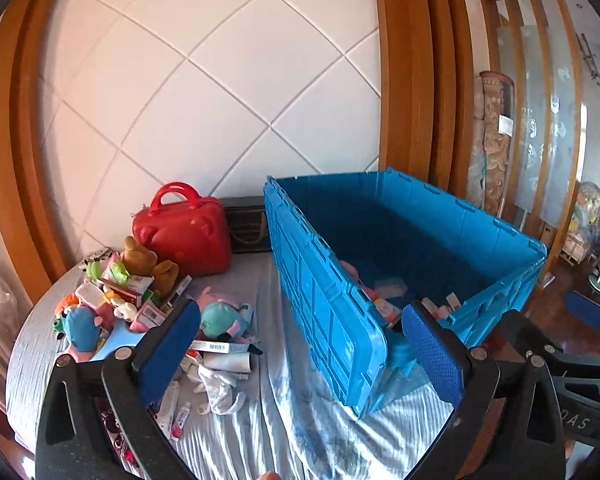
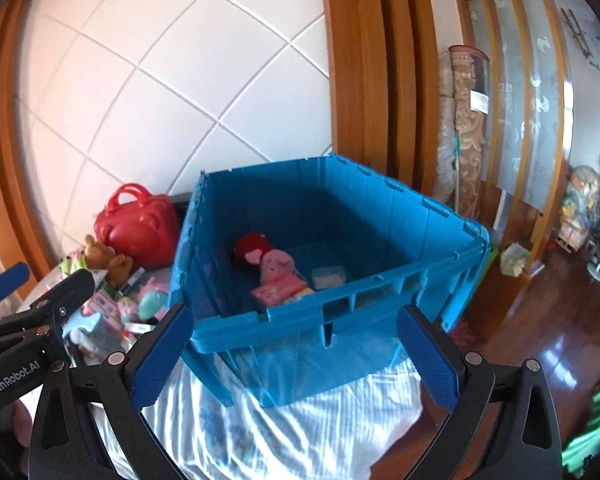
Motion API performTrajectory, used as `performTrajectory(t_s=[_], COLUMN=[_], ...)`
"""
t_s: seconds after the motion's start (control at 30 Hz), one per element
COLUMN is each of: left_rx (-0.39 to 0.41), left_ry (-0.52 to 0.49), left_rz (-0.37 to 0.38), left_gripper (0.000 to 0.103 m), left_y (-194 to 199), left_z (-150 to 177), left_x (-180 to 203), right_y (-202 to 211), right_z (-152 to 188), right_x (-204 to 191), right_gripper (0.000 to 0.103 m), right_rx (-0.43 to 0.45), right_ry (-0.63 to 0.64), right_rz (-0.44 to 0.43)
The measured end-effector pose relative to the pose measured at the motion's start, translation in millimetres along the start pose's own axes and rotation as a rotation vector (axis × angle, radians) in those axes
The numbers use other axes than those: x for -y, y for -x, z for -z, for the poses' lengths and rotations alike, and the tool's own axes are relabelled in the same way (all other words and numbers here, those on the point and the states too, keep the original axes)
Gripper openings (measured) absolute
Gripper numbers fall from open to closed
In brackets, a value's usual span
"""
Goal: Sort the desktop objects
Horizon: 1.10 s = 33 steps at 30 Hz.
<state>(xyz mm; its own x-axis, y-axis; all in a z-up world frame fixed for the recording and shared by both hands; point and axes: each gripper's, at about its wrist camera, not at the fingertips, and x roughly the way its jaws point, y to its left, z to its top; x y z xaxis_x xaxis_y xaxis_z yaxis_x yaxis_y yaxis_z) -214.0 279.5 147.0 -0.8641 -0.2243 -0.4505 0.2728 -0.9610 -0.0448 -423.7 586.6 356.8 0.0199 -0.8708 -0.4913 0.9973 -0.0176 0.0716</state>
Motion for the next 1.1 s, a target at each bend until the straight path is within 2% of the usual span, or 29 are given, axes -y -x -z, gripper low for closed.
performTrajectory(t_s=[0.5,1.1], left_rx=[-0.033,-0.045], left_ry=[0.016,0.009], left_rz=[-0.012,0.026], left_gripper=[0.102,0.102], left_y=[-6,-18], left_z=[7,5], left_x=[-11,-6], right_y=[-11,-18], right_z=[1,0], right_x=[2,6], right_gripper=[0.103,0.103], right_rx=[-0.027,-0.038], right_ry=[-0.001,-0.009], right_rz=[-0.016,0.004])
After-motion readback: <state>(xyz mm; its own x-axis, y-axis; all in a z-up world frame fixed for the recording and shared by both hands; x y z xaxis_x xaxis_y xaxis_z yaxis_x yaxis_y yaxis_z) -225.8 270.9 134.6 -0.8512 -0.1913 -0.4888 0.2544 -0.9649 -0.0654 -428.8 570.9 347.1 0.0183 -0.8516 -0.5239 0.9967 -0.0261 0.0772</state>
